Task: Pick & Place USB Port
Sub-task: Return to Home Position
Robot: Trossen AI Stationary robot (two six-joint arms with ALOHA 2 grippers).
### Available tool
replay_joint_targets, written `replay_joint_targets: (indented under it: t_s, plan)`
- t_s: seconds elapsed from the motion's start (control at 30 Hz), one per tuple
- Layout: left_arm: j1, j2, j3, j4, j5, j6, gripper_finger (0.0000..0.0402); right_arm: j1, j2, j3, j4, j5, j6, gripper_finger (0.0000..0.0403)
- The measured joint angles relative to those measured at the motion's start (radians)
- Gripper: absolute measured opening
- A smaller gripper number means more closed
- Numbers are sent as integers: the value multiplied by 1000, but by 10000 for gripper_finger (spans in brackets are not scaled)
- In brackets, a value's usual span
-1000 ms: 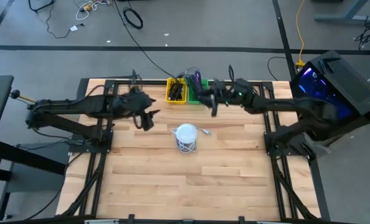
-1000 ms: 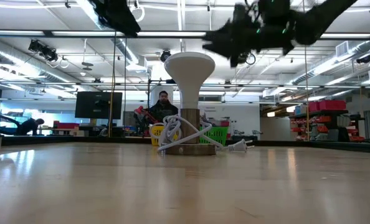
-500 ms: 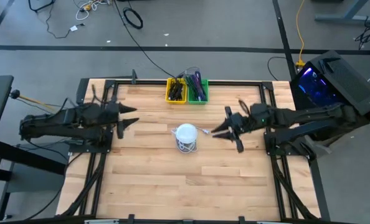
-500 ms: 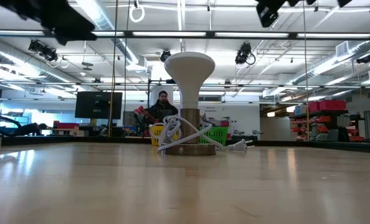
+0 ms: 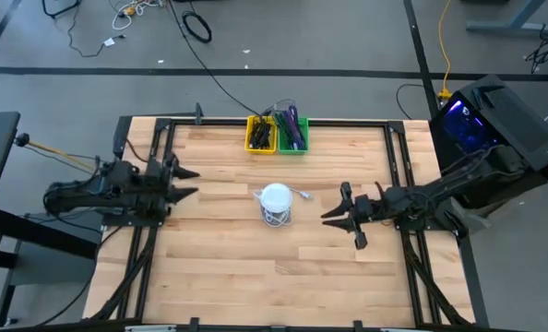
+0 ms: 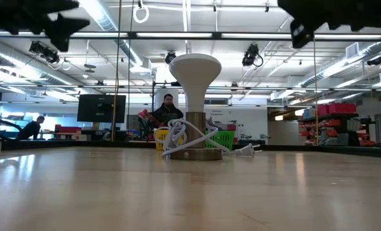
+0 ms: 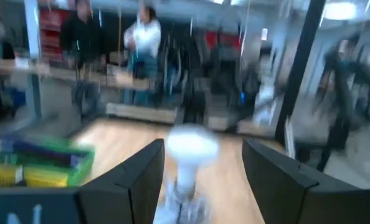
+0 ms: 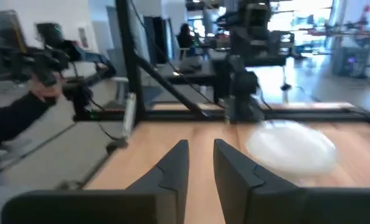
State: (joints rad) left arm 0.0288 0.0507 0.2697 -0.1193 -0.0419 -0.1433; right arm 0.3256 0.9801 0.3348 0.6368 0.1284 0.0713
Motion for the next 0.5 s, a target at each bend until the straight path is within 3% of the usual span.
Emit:
replay_joint_targets:
  t_s: [0.27, 0.4, 0.5]
  plan:
    - [0, 16, -154, 34, -102, 12, 220, -1, 5, -226, 194, 52, 68, 75]
    - [0, 8, -224, 74, -55, 77, 220, 0, 5, -318, 334, 70, 23, 75]
    - [0, 9, -234, 93, -44, 85, 220, -1, 8, -321, 295, 87, 28, 75]
